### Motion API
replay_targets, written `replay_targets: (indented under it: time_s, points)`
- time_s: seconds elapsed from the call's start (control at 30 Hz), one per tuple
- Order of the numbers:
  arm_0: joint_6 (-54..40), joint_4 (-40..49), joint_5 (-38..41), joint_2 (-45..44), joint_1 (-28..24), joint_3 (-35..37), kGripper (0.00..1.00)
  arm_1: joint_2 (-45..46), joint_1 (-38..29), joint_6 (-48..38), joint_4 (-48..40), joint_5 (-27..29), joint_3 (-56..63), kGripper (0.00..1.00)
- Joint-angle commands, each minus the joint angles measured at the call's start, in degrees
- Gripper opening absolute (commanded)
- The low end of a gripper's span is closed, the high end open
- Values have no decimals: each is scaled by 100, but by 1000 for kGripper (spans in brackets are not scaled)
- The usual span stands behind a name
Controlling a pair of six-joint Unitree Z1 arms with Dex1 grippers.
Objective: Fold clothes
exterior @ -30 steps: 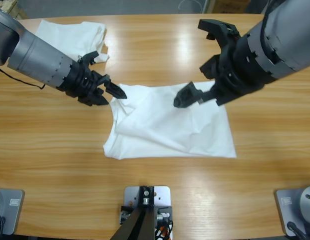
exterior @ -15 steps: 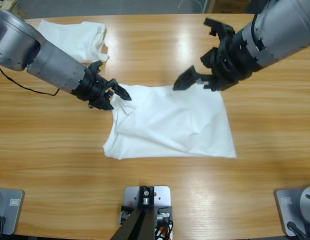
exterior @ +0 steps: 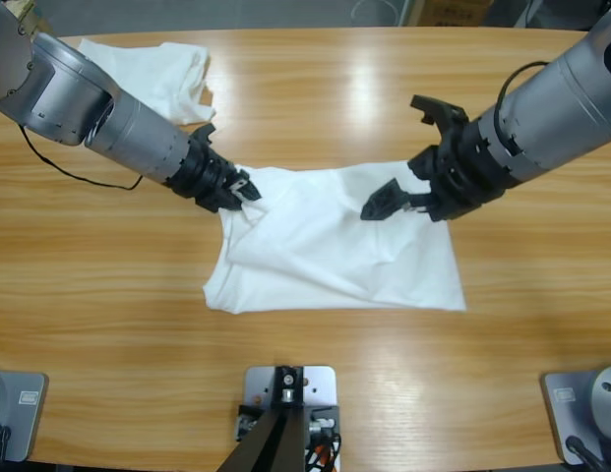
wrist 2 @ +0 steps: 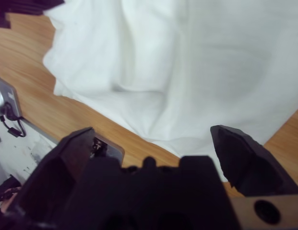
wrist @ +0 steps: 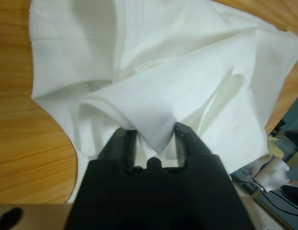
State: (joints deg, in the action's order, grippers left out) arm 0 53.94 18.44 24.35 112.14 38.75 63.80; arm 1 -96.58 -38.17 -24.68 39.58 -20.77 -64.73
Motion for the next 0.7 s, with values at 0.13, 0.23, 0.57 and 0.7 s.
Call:
replay_targets:
  time_s: [0.13, 0.23, 0.57, 0.7]
  points:
    - [-8, -270, -173, 135, 21, 129, 0, -18, 91, 186, -201, -85, 337, 977]
    - [137, -262, -306, 121, -44, 127, 0, -40, 91, 200, -303, -96, 490, 977]
    - [498, -320, -431, 258, -361, 470, 0, 57, 63, 385, -441, -384, 778, 982]
    - [624, -420, -396, 400, -415, 846, 0, 87, 58, 462, -477, -393, 982, 982]
